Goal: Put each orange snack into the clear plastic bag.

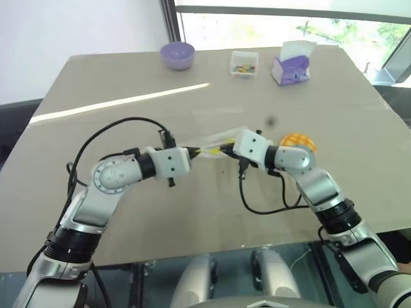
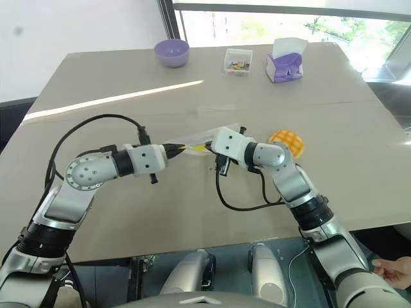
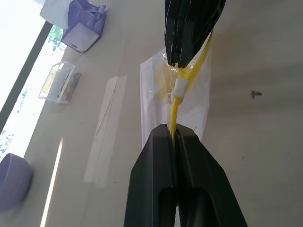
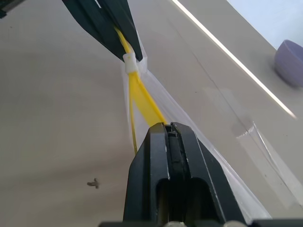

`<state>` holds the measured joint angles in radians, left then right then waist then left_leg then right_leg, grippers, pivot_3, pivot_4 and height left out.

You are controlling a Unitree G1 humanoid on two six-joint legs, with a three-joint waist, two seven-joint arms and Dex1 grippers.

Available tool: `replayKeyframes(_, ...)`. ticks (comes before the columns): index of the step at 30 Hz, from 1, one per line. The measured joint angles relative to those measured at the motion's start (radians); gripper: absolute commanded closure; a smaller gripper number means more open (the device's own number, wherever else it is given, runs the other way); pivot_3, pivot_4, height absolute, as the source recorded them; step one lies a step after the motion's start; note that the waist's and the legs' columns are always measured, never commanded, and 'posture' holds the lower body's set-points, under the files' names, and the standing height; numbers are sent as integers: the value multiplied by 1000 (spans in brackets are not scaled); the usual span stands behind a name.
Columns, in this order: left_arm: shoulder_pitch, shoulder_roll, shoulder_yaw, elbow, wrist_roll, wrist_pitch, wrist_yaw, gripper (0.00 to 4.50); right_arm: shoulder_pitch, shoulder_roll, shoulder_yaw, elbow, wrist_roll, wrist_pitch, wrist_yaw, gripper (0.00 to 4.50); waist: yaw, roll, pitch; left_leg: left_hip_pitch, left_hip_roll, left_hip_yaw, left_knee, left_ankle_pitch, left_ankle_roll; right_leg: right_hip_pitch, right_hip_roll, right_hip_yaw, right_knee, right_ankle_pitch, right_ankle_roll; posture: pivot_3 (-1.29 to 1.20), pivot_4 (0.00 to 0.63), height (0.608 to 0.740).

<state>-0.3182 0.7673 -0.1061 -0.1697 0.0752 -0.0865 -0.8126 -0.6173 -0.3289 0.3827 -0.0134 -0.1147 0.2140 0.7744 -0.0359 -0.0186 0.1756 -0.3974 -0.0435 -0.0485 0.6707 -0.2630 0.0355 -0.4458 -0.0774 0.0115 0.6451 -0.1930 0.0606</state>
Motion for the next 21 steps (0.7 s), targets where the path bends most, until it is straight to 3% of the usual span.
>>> replayKeyframes(11, -1, -34, 2, -18, -21, 95, 4, 4500, 6, -14, 3, 32, -99, -37, -78, 4482, 0, 0, 0, 0, 0, 0, 0, 1, -2, 0, 0, 0, 0, 0, 0, 0, 150, 740)
replayKeyframes(21, -21, -68, 19, -34, -58, 233, 14, 4500, 73, -48, 3, -31, -108, -63, -59, 4482, -2, 0, 0, 0, 0, 0, 0, 1, -2, 0, 0, 0, 0, 0, 0, 0, 150, 740)
